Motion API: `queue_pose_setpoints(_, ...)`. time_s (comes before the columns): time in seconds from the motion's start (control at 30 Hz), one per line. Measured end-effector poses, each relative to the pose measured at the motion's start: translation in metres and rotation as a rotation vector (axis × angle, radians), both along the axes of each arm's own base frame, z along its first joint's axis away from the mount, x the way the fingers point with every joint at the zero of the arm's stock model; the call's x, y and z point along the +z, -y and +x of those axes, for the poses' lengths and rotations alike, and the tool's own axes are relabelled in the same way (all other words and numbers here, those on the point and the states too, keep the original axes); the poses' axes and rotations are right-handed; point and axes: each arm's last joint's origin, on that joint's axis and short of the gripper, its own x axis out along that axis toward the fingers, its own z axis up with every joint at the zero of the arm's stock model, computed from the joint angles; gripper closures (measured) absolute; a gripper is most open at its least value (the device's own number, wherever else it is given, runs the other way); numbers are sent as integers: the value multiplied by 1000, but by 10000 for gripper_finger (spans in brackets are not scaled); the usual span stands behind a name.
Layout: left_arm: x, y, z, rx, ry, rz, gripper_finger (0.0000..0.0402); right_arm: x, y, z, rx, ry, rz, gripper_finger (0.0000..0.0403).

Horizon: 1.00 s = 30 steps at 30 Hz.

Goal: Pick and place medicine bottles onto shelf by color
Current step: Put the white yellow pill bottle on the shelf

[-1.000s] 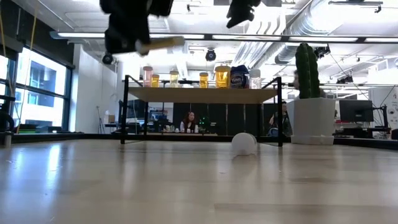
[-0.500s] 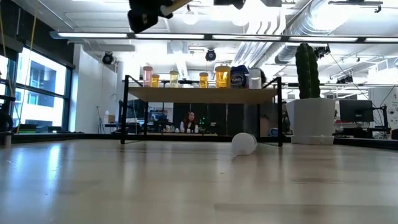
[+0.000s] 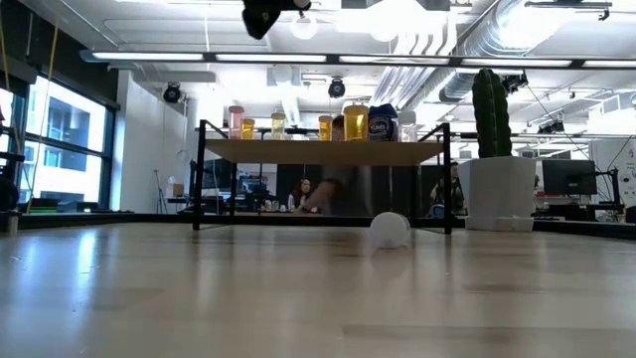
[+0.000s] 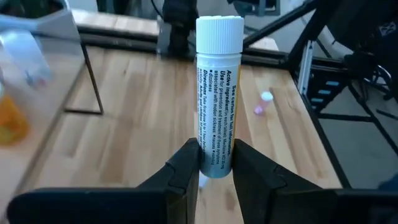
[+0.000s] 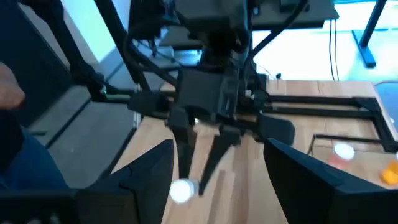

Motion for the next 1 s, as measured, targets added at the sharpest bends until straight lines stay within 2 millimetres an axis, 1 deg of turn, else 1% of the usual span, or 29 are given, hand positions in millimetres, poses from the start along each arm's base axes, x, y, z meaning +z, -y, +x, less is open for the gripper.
queue_pose_setpoints(0.17, 7, -10, 2, -37, 88, 47, 331, 5, 0, 2, 11, 47, 32, 163)
queue_pose_setpoints(0.4, 18, -26, 3, -1, 205, 109, 331, 10, 0, 4, -10, 78, 75, 163)
queue_pose_setpoints(0.57, 25, -36, 2, 8, 277, 122, 330, 12, 1, 4, -10, 95, 72, 163)
queue_pose_setpoints(1.0, 31, -48, 0, 27, 342, 140, 330, 12, 2, 4, -9, 112, 24, 165)
